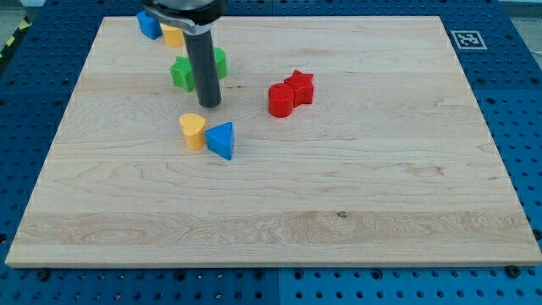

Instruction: Separate the yellow heart and blue triangle

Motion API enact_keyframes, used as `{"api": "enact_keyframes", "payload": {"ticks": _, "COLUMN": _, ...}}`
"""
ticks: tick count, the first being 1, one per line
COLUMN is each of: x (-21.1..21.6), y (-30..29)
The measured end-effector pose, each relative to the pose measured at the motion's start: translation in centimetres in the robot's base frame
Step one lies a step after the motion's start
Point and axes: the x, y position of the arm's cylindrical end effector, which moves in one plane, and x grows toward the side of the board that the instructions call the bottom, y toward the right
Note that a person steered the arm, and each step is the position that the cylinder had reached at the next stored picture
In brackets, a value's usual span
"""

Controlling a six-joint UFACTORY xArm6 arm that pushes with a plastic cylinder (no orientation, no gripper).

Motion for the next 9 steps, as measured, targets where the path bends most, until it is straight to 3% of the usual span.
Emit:
{"api": "enact_keyframes", "payload": {"ticks": 1, "x": 0.0, "y": 0.1}}
{"api": "enact_keyframes", "payload": {"ticks": 3, "x": 5.2, "y": 0.1}}
{"api": "enact_keyframes", "payload": {"ticks": 5, "x": 7.3, "y": -0.2}}
{"api": "enact_keyframes", "payload": {"ticks": 9, "x": 8.6, "y": 5.0}}
